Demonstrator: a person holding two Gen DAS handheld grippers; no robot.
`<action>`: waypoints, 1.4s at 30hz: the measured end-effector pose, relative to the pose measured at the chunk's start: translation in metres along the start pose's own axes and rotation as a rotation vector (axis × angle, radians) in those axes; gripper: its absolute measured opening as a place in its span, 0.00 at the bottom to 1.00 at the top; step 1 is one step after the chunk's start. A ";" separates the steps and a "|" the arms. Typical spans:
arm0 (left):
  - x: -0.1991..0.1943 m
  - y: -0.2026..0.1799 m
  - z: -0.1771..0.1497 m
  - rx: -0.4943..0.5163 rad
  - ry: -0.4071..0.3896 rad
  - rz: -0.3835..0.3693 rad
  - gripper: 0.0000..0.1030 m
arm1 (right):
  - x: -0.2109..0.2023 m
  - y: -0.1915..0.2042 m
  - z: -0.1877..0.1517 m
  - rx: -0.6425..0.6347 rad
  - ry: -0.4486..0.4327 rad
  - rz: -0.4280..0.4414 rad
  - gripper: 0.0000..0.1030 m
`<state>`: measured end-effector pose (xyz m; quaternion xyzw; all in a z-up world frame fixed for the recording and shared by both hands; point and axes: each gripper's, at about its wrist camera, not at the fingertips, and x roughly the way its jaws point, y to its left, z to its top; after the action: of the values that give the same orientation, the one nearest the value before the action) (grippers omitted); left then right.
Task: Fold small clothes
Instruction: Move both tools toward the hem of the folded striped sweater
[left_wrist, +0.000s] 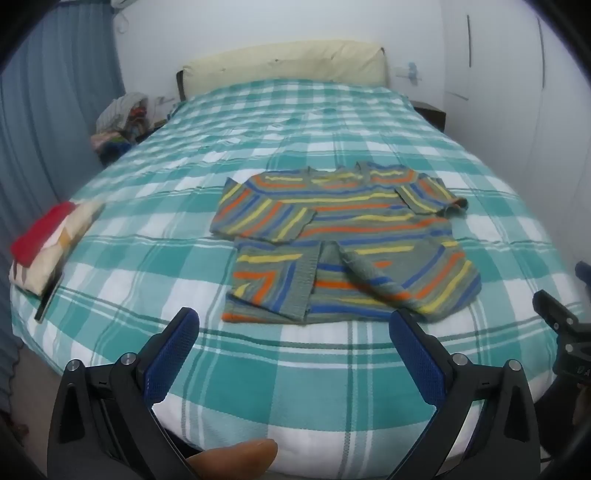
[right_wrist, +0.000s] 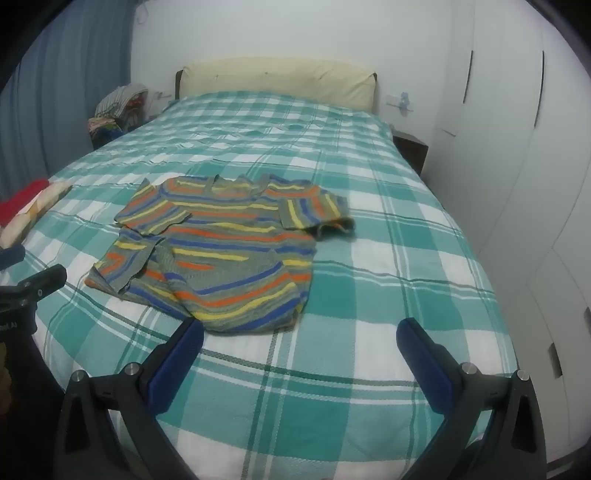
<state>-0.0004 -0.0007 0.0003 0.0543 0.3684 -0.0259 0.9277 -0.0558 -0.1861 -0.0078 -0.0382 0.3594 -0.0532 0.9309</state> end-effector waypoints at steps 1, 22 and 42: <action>0.002 0.003 -0.003 -0.002 0.002 0.000 1.00 | 0.000 0.000 0.000 -0.001 0.007 0.002 1.00; 0.021 -0.006 -0.012 0.060 0.081 0.033 1.00 | 0.001 -0.003 -0.003 0.006 0.003 -0.105 1.00; 0.035 0.006 -0.011 0.050 0.104 0.016 1.00 | 0.003 -0.003 -0.002 0.001 0.004 -0.142 1.00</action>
<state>0.0181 0.0063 -0.0307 0.0816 0.4148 -0.0249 0.9059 -0.0551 -0.1900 -0.0112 -0.0631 0.3577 -0.1191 0.9241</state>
